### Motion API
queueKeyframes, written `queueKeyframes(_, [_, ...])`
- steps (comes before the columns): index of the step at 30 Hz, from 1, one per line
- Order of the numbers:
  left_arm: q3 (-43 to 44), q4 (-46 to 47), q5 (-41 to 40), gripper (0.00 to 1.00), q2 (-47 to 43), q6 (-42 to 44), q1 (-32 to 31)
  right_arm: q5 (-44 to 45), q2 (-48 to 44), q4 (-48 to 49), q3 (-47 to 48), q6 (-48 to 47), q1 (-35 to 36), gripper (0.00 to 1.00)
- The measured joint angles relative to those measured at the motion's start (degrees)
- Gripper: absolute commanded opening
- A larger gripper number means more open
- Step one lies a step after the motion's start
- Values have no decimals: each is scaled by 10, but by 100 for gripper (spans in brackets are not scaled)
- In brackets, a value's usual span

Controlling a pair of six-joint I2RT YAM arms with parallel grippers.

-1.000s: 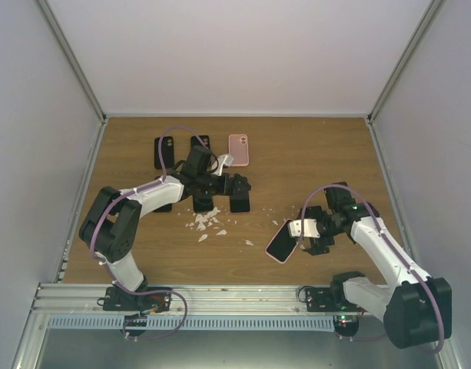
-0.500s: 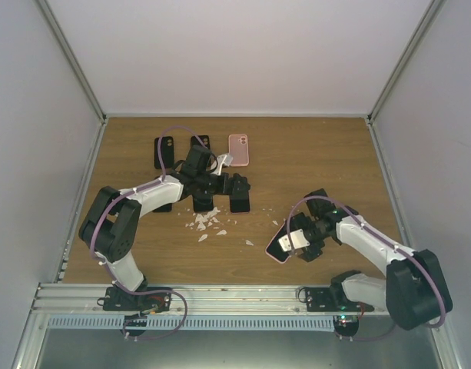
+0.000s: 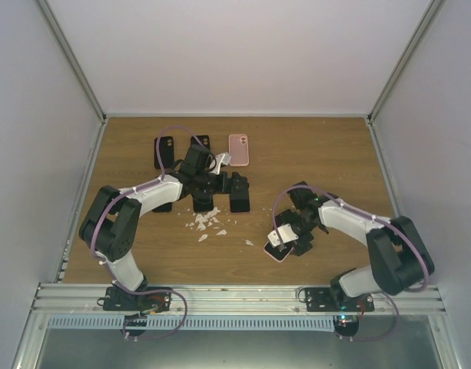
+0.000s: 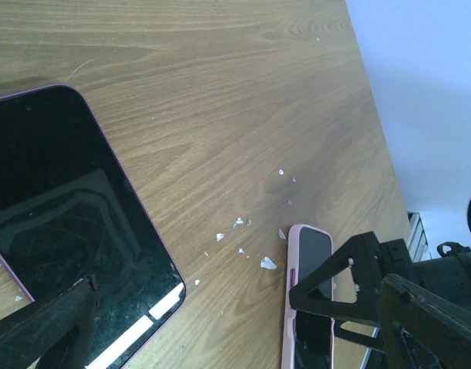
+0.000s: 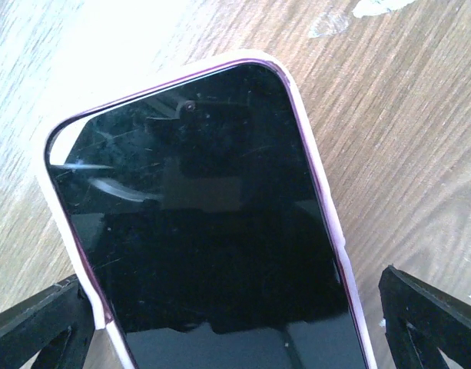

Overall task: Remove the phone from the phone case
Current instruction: Pick up the phone at the center of the board.

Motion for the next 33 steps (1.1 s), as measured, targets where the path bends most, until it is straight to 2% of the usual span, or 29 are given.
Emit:
queueKeyframes(3, [0,0,0,99,1,0,1,-7,68,-35,48,22,0,100])
queueKeyframes(7, [0,0,0,99,2,-2,9,-9,103,-57,74,42,0,99])
queueKeyframes(15, [0,0,0,99,2,-11,21,-8,110,-59,76,54,0,99])
queueKeyframes(24, [0,0,-4,99,3,-12,22,-7,88,-53,57,61,0,73])
queueKeyframes(33, [0,0,-7,99,2,-7,22,-17,80,-44,83,143,2,65])
